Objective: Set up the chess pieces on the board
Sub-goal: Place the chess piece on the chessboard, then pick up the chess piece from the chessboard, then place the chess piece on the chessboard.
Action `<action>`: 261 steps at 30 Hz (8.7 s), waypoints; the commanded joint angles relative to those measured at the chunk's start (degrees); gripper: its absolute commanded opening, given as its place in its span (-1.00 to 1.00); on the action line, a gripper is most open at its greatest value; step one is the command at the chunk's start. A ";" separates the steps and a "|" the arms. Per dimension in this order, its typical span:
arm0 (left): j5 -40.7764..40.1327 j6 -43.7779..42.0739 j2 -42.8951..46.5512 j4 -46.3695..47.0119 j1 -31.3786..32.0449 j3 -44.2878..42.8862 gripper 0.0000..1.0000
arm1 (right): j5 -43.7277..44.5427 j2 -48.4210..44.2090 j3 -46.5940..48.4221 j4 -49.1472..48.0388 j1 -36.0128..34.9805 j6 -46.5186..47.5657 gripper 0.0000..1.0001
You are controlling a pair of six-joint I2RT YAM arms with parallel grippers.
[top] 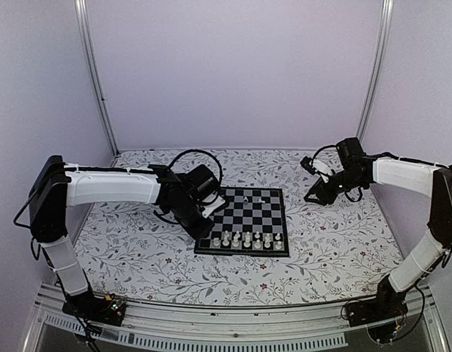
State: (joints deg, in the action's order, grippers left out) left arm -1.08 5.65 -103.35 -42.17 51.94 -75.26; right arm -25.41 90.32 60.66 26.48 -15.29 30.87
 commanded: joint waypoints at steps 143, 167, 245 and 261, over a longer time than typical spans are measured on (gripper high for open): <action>26.70 7.42 -26.01 34.40 -9.09 -26.03 -0.81 | -9.90 5.90 10.49 2.64 -3.42 -5.06 -0.28; 48.20 32.72 -19.87 64.68 -11.60 -13.24 -0.75 | -11.51 8.50 19.41 -2.21 -11.46 -5.21 -0.28; 14.71 6.05 4.29 16.85 -26.53 -7.02 -0.13 | 6.82 41.77 53.67 27.73 -36.77 5.65 -0.91; 16.34 6.30 3.78 16.89 -26.89 -6.94 -0.14 | 6.72 45.27 56.75 28.19 -37.77 4.75 -0.86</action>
State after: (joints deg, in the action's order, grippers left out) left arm 14.20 12.19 -100.88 -25.65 25.80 -82.70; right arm -18.33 133.49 115.13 53.93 -52.29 36.03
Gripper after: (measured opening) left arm 0.431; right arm 0.070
